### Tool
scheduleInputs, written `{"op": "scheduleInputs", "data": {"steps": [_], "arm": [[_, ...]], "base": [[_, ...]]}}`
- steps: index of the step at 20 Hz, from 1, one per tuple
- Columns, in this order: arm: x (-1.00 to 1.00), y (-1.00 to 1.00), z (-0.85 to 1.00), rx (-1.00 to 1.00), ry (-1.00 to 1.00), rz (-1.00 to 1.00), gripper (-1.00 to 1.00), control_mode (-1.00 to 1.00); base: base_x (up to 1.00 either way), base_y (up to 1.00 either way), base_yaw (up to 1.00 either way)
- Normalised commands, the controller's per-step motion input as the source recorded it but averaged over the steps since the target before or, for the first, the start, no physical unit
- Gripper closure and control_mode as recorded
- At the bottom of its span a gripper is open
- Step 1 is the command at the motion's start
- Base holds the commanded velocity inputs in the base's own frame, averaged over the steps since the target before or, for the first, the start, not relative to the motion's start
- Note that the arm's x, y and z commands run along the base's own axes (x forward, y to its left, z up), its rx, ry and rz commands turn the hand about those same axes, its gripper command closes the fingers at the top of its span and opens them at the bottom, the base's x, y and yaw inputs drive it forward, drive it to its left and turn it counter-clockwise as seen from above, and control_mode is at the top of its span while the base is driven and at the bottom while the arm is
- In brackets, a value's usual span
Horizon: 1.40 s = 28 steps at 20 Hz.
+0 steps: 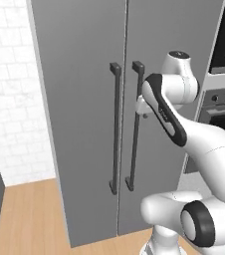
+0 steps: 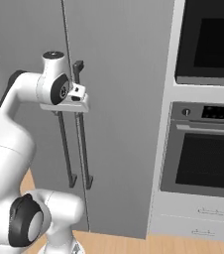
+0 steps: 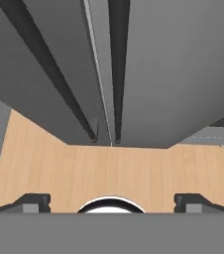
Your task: Take the strawberry from the fridge and place it on top of the pancake, located on the dining counter.
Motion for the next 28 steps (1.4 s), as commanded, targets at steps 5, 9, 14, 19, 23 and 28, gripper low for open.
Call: {"op": "scheduleInputs", "data": {"steps": [5, 9, 14, 19, 23, 28], "arm": [[0.0, 0.0, 0.0, 0.0, 0.0, 0.0, -1.0, 1.0], [0.0, 0.0, 0.0, 0.0, 0.0, 0.0, -1.0, 1.0], [0.11, -0.06, -0.04, 0.0, -0.06, 0.03, -1.0, -1.0], [0.33, -0.51, -0.1, 0.01, -0.3, 0.05, -1.0, -1.0], [0.65, -0.32, -0.03, 0.0, -0.25, 0.0, -1.0, -1.0], [0.82, -0.01, -0.06, 0.0, -0.08, -0.01, -1.0, -1.0]], "base": [[-0.23, 0.46, -0.01], [0.0, 0.04, 0.0], [0.03, 0.0, 0.0], [0.0, 0.0, 0.0], [0.0, 0.0, 0.0], [0.0, 0.0, 0.0]]}}
